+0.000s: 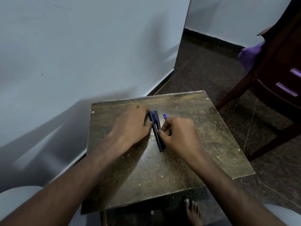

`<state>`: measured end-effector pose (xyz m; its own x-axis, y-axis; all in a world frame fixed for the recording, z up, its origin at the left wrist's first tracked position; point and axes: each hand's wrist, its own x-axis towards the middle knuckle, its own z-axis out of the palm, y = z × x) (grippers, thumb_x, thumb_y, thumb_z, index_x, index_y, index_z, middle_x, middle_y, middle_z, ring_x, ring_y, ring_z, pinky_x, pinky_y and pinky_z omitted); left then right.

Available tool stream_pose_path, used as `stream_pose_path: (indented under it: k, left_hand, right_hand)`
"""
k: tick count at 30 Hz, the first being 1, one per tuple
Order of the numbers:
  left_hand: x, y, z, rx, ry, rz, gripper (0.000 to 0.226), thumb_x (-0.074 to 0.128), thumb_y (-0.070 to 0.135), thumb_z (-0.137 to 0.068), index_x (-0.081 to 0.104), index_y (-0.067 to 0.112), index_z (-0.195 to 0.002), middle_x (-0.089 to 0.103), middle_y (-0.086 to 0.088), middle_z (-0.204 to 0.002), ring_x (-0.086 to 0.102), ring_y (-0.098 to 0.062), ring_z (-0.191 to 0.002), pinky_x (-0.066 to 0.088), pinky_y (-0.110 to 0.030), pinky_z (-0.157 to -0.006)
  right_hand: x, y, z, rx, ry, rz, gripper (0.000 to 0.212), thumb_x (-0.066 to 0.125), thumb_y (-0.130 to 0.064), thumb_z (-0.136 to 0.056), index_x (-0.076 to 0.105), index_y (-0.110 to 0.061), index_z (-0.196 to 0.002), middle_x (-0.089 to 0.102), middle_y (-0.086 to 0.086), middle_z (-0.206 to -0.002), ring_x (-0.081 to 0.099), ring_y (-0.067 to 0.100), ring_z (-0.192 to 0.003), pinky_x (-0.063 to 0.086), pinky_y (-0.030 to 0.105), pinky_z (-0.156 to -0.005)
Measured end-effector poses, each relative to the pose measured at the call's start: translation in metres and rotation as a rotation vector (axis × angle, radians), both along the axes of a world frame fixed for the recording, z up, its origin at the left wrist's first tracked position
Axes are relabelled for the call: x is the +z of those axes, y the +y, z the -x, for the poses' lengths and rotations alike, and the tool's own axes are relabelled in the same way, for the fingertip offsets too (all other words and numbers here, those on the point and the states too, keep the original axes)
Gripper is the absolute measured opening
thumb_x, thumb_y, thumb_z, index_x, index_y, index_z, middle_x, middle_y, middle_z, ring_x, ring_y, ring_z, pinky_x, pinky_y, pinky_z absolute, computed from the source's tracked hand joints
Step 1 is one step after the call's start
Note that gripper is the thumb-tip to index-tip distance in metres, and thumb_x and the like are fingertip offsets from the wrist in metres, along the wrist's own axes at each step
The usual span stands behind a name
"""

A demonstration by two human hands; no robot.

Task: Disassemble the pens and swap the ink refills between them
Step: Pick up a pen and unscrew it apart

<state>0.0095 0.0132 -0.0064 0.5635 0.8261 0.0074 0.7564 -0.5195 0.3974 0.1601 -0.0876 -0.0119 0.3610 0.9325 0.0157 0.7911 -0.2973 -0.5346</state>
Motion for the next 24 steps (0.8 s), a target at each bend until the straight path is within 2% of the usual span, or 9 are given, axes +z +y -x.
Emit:
stream_pose_path:
  k: [3, 5, 6, 8, 11, 15, 18, 21, 24]
  left_hand:
    - [-0.0018, 0.0007, 0.0001, -0.001, -0.015, -0.007, 0.041, 0.059, 0.026, -0.106, 0.058, 0.022, -0.146, 0.067, -0.007, -0.128, 0.067, -0.032, -0.121, 0.053, -0.04, -0.087]
    - [-0.0014, -0.0002, -0.0008, -0.015, -0.022, 0.001, 0.049, 0.057, 0.028, -0.108, 0.051, 0.026, -0.157, 0.065, -0.014, -0.141, 0.064, -0.036, -0.129, 0.056, -0.049, -0.102]
    - [-0.0012, -0.0005, -0.0016, -0.02, -0.025, 0.011, 0.049, 0.058, 0.031, -0.108, 0.051, 0.028, -0.157, 0.064, -0.014, -0.141, 0.064, -0.035, -0.13, 0.056, -0.049, -0.104]
    - [-0.0022, 0.001, -0.0027, -0.026, -0.022, 0.022, 0.042, 0.063, 0.037, -0.106, 0.061, 0.028, -0.147, 0.065, -0.009, -0.13, 0.065, -0.032, -0.123, 0.054, -0.043, -0.098]
    - [-0.0046, 0.0046, 0.0003, -0.022, -0.02, 0.025, 0.026, 0.072, 0.037, -0.1, 0.07, 0.025, -0.123, 0.06, 0.001, -0.106, 0.066, -0.026, -0.108, 0.044, -0.033, -0.081]
    - [-0.007, 0.0068, 0.0047, 0.046, -0.042, 0.012, 0.035, 0.081, 0.046, -0.092, 0.074, 0.023, -0.118, 0.074, 0.0, -0.105, 0.071, -0.022, -0.097, 0.05, -0.03, -0.077]
    - [-0.0085, 0.0052, 0.0053, 0.1, -0.074, 0.011, 0.033, 0.085, 0.05, -0.089, 0.074, 0.025, -0.109, 0.07, 0.009, -0.089, 0.067, -0.011, -0.078, 0.049, -0.026, -0.066]
    - [-0.0067, 0.0036, 0.0056, 0.139, -0.116, 0.036, 0.025, 0.087, 0.043, -0.088, 0.068, 0.03, -0.097, 0.058, 0.018, -0.075, 0.054, 0.004, -0.065, 0.036, -0.017, -0.054]
    - [-0.0053, 0.0027, 0.0051, 0.168, -0.123, 0.088, 0.021, 0.087, 0.03, -0.087, 0.069, 0.03, -0.097, 0.056, 0.018, -0.072, 0.05, 0.006, -0.064, 0.032, -0.013, -0.053]
  right_hand:
    - [0.0009, -0.0002, 0.0022, 0.0, 0.007, -0.002, 0.012, 0.081, -0.034, -0.09, 0.075, -0.023, -0.09, 0.073, -0.009, -0.07, 0.074, 0.014, -0.071, 0.066, 0.041, -0.073]
    - [0.0014, -0.0007, 0.0046, 0.0, -0.003, -0.008, 0.014, 0.082, -0.035, -0.089, 0.073, -0.024, -0.09, 0.073, -0.009, -0.069, 0.074, 0.013, -0.071, 0.065, 0.04, -0.074]
    - [0.002, -0.0011, 0.006, 0.002, -0.016, -0.011, 0.016, 0.082, -0.037, -0.088, 0.072, -0.026, -0.09, 0.073, -0.009, -0.069, 0.074, 0.013, -0.071, 0.064, 0.039, -0.074]
    - [0.0035, -0.0022, 0.0077, 0.004, -0.032, -0.009, 0.019, 0.082, -0.041, -0.087, 0.071, -0.027, -0.091, 0.073, -0.009, -0.069, 0.074, 0.014, -0.072, 0.064, 0.039, -0.075]
    - [0.0048, -0.0034, 0.0074, 0.001, -0.026, 0.003, 0.02, 0.083, -0.042, -0.087, 0.072, -0.026, -0.093, 0.073, -0.008, -0.071, 0.074, 0.013, -0.072, 0.064, 0.039, -0.074]
    - [0.0054, -0.0053, 0.0085, 0.008, -0.021, 0.009, 0.019, 0.081, -0.039, -0.089, 0.073, -0.024, -0.096, 0.073, -0.006, -0.075, 0.073, 0.015, -0.073, 0.064, 0.04, -0.074]
    - [0.0051, -0.0051, 0.0092, 0.005, -0.019, 0.008, 0.019, 0.081, -0.039, -0.09, 0.073, -0.023, -0.098, 0.074, -0.004, -0.077, 0.074, 0.017, -0.074, 0.065, 0.041, -0.075]
    - [0.0049, -0.0046, 0.0094, 0.01, -0.021, 0.015, 0.021, 0.081, -0.039, -0.091, 0.074, -0.022, -0.098, 0.075, -0.002, -0.079, 0.074, 0.018, -0.075, 0.065, 0.04, -0.075]
    - [0.0046, -0.0047, 0.0101, 0.022, -0.037, 0.011, 0.023, 0.082, -0.041, -0.09, 0.074, -0.022, -0.1, 0.075, -0.002, -0.08, 0.074, 0.019, -0.077, 0.064, 0.04, -0.077]
